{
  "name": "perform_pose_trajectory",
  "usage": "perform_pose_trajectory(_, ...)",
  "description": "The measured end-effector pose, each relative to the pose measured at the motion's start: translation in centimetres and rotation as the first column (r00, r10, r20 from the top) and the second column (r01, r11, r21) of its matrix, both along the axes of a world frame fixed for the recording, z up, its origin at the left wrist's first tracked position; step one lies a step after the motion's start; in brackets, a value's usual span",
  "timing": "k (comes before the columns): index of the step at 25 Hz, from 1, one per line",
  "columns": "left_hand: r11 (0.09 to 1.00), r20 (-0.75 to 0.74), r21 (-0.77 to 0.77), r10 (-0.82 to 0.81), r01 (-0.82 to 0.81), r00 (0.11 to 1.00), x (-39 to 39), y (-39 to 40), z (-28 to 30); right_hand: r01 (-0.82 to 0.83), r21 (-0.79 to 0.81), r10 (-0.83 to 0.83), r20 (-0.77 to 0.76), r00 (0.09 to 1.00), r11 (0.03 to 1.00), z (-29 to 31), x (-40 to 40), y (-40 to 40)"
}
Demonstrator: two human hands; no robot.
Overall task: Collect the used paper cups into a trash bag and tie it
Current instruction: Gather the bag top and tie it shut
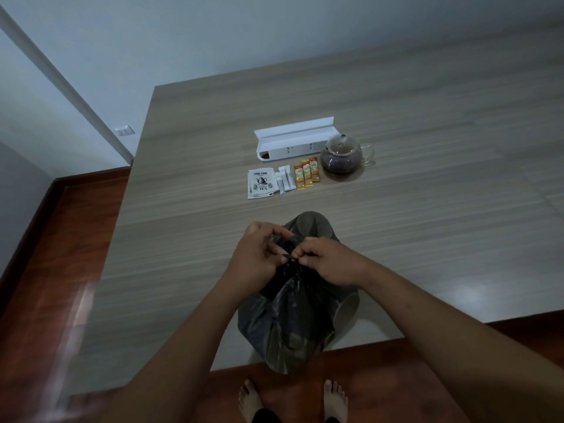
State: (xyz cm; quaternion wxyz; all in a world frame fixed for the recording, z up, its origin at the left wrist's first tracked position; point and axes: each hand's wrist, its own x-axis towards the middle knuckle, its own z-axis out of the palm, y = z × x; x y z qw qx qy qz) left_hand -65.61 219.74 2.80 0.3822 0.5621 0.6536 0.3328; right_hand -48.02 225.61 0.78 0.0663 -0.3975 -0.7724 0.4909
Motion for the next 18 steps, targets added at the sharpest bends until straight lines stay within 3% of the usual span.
perform_pose_trajectory(4, 0.968, -0.235, 0.214, 0.182, -0.131, 0.955, 1.3, -1.0, -1.1, 0.055, -0.297, -0.087, -0.094, 0.992, 0.953, 0.2, 0.1, 0.2)
perform_pose_trajectory(10, 0.955, -0.230, 0.265, 0.196, -0.132, 0.953, 2.6, -2.6, -2.1, 0.170, -0.385, -0.233, -0.123, 0.965, 0.907, 0.1, -0.3, -0.4)
perform_pose_trajectory(15, 0.932, -0.347, 0.361, 0.155, -0.020, 0.925, 2.2, -2.9, -2.5, 0.222, -0.338, -0.272, -0.107, 0.956, 0.915, 0.1, -0.4, -0.4)
perform_pose_trajectory(18, 0.916, -0.351, 0.400, 0.116, 0.037, 0.929, 1.3, -3.4, -2.9, 0.270, -0.062, -0.274, -0.071, 0.959, 0.961, 0.0, 0.4, -0.1)
